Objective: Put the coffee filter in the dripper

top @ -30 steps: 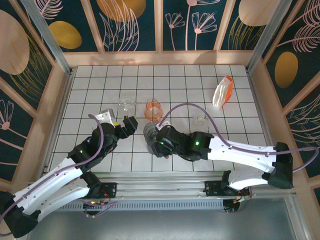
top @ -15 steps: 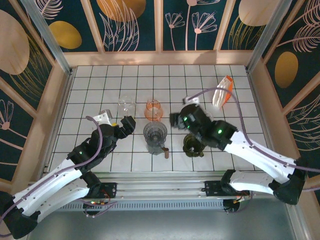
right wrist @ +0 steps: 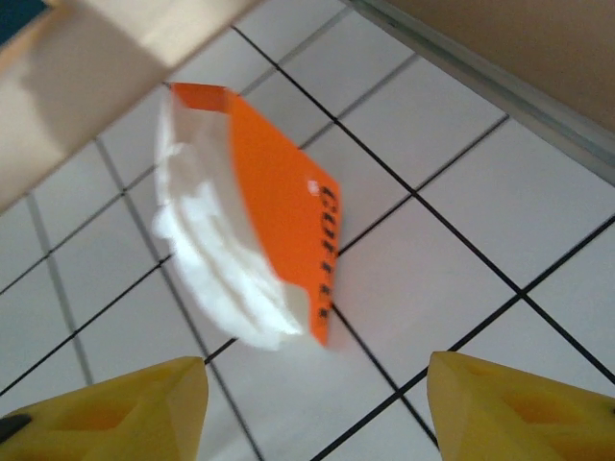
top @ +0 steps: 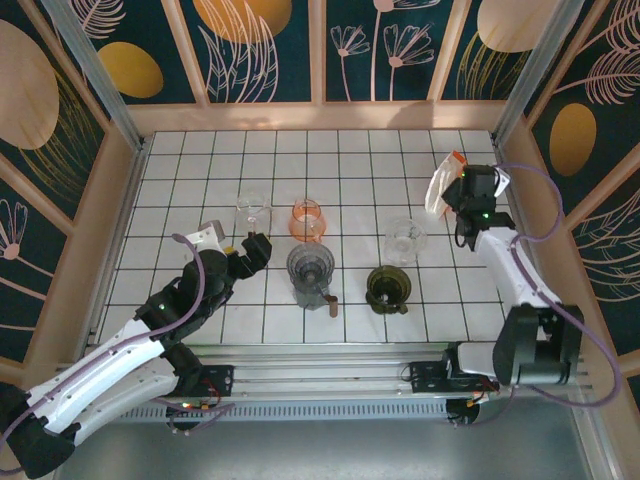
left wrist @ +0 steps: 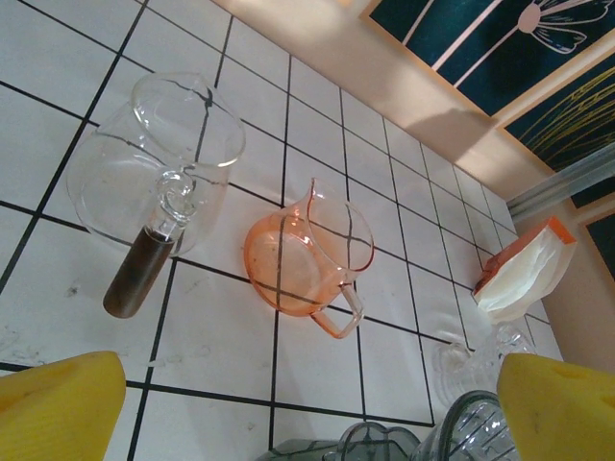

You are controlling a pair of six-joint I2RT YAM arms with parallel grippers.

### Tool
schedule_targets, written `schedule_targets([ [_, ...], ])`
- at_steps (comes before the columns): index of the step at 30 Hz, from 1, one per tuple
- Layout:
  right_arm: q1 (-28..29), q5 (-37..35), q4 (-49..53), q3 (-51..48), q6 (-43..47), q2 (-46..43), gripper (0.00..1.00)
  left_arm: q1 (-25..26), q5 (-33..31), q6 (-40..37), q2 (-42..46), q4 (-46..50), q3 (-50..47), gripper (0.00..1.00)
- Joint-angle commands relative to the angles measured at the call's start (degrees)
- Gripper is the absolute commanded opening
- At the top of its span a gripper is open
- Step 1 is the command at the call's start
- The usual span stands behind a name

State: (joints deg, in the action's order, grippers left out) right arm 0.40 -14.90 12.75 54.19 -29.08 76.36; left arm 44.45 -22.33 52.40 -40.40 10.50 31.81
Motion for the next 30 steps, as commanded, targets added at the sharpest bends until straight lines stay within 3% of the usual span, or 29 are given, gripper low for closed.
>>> schedule_targets([
  [1,-2.3,3.6,-3.4,3.0,1.1,5.0,0.62,0.2,1.2,-0.2,-0.2,-2.0,-0.8,0.99],
  [10,-6.1,9.6,-6.4,7.5,7.7,13.6,0.64,0.2,2.1,-1.0,-1.3,-2.7,-0.3,0.99],
  [16,-6.5,12.6,-8.3,8.3,11.1,14.8,0.64,0.2,2.4,-1.1,-2.3,-3.4,-0.3,0.99],
  [30,-6.8,13.8,-7.8,12.1,13.0,20.4,0.58,0.2,3.1,-0.9,-4.2,-4.0,-0.3,0.99],
])
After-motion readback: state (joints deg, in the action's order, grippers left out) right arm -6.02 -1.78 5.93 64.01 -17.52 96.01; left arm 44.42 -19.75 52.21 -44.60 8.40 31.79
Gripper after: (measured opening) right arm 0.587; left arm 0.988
